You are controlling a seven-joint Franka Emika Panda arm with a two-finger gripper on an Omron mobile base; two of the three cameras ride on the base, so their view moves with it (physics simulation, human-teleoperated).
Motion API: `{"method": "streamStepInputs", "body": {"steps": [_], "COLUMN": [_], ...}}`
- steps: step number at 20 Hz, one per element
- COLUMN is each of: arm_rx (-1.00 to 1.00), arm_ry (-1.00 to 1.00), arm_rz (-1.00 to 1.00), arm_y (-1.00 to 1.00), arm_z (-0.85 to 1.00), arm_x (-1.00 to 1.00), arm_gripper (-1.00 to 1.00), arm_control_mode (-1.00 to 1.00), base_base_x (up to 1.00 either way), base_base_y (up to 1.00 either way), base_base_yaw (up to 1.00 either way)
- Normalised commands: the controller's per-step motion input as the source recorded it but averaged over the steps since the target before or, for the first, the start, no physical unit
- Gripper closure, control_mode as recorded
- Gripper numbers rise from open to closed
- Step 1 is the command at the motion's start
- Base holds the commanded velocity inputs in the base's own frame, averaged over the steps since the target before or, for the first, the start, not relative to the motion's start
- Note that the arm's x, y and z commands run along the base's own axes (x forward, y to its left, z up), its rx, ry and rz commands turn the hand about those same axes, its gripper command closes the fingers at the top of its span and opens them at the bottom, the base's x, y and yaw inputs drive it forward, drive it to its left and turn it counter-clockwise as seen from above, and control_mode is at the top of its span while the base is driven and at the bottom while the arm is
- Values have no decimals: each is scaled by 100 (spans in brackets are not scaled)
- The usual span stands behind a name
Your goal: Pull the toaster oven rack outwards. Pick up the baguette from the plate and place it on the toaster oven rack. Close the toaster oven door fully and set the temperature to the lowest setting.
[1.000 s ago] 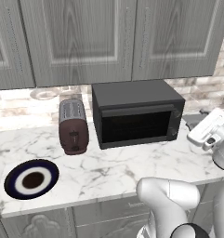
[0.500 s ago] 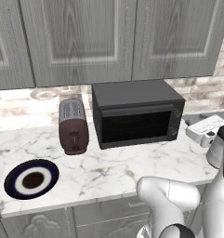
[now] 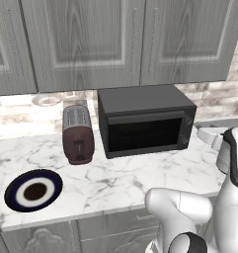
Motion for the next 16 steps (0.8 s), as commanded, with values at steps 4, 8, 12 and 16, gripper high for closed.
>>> {"method": "streamStepInputs", "body": {"steps": [4,8,12,16], "arm_rx": [12,10,2,0], "arm_ry": [-10,-11,-7,-1], "arm_rz": [1,2,3,2], "arm_y": [-37,-25,-1,0], "arm_z": [-44,-46,-19,-1], "arm_x": [4,0,13,37], "arm_gripper": [-100,-100,-100,-100], "arm_control_mode": [-100,-100,-100,-100], "base_base_x": [0,0,0,0], "base_base_y": [0,0,0,0], "base_base_yaw": [0,0,0,0]}}
